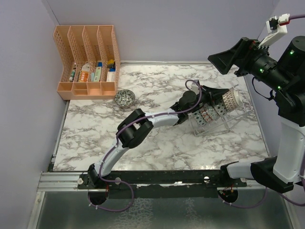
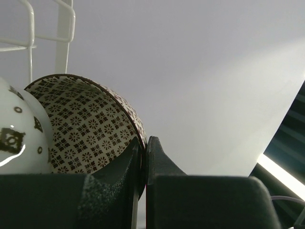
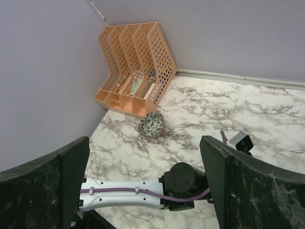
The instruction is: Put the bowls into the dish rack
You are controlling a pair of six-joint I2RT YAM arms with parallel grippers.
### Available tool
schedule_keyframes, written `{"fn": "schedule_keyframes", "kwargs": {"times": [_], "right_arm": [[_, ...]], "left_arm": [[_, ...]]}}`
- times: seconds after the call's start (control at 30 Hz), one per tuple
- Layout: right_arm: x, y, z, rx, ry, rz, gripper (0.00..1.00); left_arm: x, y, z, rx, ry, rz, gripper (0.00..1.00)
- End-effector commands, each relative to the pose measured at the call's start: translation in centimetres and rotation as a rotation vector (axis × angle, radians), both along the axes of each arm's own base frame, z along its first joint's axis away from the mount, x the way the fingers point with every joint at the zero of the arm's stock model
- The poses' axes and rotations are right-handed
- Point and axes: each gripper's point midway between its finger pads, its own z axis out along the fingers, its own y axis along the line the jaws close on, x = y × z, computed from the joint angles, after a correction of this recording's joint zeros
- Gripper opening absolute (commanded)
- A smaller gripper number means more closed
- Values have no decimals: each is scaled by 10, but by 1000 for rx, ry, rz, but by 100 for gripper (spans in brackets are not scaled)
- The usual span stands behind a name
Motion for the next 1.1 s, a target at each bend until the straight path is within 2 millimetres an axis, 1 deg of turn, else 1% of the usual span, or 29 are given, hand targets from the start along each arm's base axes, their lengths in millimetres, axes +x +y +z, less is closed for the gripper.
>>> {"fn": "schedule_keyframes", "kwargs": {"times": [0.0,0.27,0.37,0.47,0.6,0.93,1.07], "right_arm": [[-1,-5,0,-13,-3,-18,99],[1,-4,-6,-23,10,-13,99],[2,-3,-8,-25,17,-12,99],[3,-3,-10,-27,23,-11,100],[4,-3,-10,-28,22,-12,99],[8,-2,-13,-35,26,-10,99],[9,-1,-14,-36,29,-8,99]], "left_arm": [[-2,3,35,-123,42,-21,0],[0,-6,26,-101,77,-51,0],[2,-8,25,-88,87,-54,8],[3,-7,25,-61,84,-56,13],[8,-4,21,-33,93,-54,14],[13,5,18,20,96,-50,18],[15,11,11,66,104,-42,20]]}}
